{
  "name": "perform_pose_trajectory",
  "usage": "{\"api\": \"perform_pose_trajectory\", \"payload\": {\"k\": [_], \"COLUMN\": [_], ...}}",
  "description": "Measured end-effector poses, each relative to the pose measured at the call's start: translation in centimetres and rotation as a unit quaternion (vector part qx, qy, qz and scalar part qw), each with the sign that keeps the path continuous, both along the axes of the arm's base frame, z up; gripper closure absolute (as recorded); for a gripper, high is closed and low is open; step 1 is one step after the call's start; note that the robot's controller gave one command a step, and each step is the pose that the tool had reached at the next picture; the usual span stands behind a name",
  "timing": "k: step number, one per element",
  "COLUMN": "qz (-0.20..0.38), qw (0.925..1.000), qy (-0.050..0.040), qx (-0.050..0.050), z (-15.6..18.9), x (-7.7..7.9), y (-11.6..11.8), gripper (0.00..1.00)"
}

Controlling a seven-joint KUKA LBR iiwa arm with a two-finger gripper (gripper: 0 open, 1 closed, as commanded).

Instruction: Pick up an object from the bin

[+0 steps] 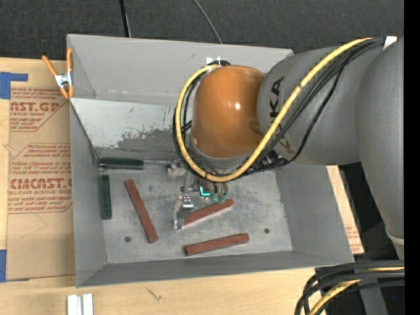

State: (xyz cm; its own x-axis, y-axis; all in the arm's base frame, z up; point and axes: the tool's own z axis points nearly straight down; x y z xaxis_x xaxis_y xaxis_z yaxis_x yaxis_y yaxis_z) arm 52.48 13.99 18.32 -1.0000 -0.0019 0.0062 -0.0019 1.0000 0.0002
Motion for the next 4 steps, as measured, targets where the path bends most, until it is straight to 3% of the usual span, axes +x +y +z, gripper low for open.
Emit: {"api": "perform_pose_trajectory", "payload": {"k": [1,2,3,4], "qz": [-0.001,-0.013,-0.013,-0.018], "qw": [1.0,0.9998,0.9998,0.9998], "qy": [-0.0033,-0.0148,-0.0154,-0.0012], "qx": [0.0,0.006,0.006,0.0], "z": [0.3,-10.0,-10.0,-6.6], "x": [0.2,1.9,1.9,1.1], "y": [-0.1,-4.4,-4.4,-5.3], "gripper": [0.0,1.0,1.0,1.0]}}
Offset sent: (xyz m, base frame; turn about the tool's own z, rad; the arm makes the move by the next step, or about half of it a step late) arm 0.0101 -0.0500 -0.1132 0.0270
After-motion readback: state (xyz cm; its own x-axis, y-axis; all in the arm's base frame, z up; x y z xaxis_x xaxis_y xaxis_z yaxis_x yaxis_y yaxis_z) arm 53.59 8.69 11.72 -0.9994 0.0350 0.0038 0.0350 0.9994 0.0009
